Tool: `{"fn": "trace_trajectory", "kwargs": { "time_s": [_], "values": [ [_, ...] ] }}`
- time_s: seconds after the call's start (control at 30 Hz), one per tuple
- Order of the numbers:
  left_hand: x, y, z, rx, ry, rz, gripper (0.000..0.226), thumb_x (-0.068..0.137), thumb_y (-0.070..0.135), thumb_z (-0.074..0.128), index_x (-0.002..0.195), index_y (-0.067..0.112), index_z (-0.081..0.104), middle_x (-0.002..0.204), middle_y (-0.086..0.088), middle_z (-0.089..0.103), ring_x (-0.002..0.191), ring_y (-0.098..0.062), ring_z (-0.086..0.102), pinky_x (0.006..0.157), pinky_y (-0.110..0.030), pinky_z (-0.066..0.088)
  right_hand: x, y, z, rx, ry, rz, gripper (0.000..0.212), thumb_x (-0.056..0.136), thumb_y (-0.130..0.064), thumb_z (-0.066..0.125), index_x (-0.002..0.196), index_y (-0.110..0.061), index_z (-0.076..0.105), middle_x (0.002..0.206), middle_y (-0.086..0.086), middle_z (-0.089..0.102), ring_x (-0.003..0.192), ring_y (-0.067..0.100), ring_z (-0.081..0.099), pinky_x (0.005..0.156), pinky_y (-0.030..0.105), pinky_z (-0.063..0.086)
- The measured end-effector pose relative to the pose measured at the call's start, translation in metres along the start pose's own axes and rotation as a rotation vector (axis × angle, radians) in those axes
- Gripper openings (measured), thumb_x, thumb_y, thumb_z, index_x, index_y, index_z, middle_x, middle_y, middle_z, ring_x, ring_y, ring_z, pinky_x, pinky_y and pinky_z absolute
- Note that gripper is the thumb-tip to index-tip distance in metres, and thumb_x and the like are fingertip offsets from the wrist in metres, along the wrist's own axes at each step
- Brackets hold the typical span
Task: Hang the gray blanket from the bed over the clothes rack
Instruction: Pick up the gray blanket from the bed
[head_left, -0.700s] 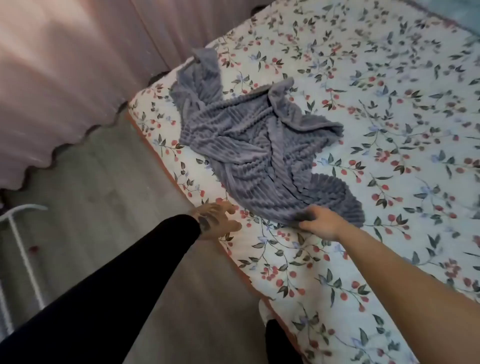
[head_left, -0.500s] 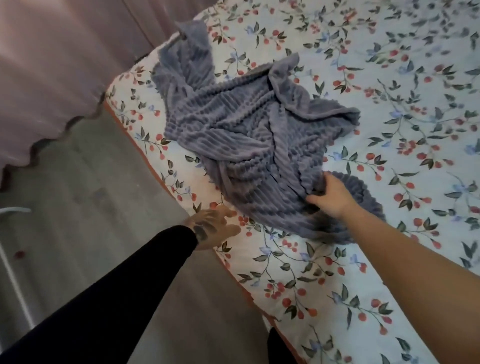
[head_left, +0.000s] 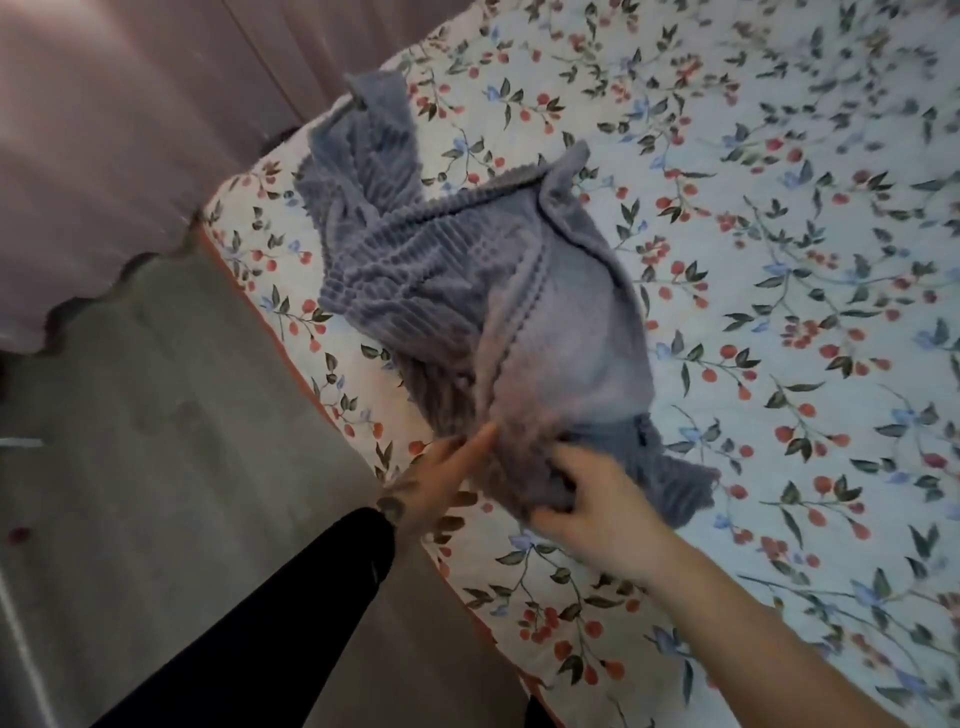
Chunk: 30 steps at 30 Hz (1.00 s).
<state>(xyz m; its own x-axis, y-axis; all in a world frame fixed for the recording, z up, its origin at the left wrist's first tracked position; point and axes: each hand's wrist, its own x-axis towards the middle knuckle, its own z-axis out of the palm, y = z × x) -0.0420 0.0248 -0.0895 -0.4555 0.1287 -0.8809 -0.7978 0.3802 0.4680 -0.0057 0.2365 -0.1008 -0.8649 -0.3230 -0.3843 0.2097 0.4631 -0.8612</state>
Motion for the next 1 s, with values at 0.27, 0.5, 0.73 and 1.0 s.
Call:
{"fn": "trace_trajectory", "kwargs": {
  "time_s": [0.27,0.5,0.73,1.0],
  "values": [
    [-0.119,0.091,-0.024,-0.213,0.316,0.253,0.039,0.051,0.018,0.070,0.089,0.013,0.079,0.073,-0.012,0.077,0.070,-0.030,0.071,0.071,-0.046,0.061,-0.077,-0.129,-0.032,0.225,-0.199,0.051,0.051,0.088,-0.062,0.074,0.102,-0.013,0.074,0.107,0.013,0.070,0.098,0.027,0.068,0.078,0.024,0.049],
    [-0.328,0.130,-0.089,-0.159,0.454,0.524,0.040,0.053,0.009,0.065,0.091,0.009,0.077,0.084,-0.008,0.077,0.078,-0.023,0.067,0.072,-0.035,0.053,-0.088,-0.220,-0.049,0.694,0.146,0.428,0.070,0.065,-0.081,0.073,0.108,-0.026,0.069,0.107,0.003,0.076,0.097,0.021,0.072,0.079,0.040,0.061],
    [-0.522,0.099,-0.126,-0.006,0.628,0.665,0.062,0.052,0.024,0.070,0.114,0.027,0.075,0.112,-0.007,0.080,0.110,-0.031,0.072,0.098,-0.051,0.056,-0.077,-0.376,0.002,1.101,-0.232,0.213,0.055,0.072,-0.042,0.092,0.116,-0.011,0.082,0.106,0.013,0.083,0.094,0.031,0.081,0.071,0.046,0.067],
    [-0.725,-0.044,-0.177,0.084,0.818,0.357,0.068,0.059,0.046,0.085,0.123,0.031,0.070,0.114,0.001,0.079,0.106,-0.019,0.075,0.083,-0.032,0.062,-0.169,-0.668,0.071,0.731,-0.760,-0.411,0.012,0.081,-0.014,0.072,0.071,-0.007,0.069,0.068,0.012,0.067,0.067,0.023,0.068,0.063,0.032,0.057]
  ]
}}
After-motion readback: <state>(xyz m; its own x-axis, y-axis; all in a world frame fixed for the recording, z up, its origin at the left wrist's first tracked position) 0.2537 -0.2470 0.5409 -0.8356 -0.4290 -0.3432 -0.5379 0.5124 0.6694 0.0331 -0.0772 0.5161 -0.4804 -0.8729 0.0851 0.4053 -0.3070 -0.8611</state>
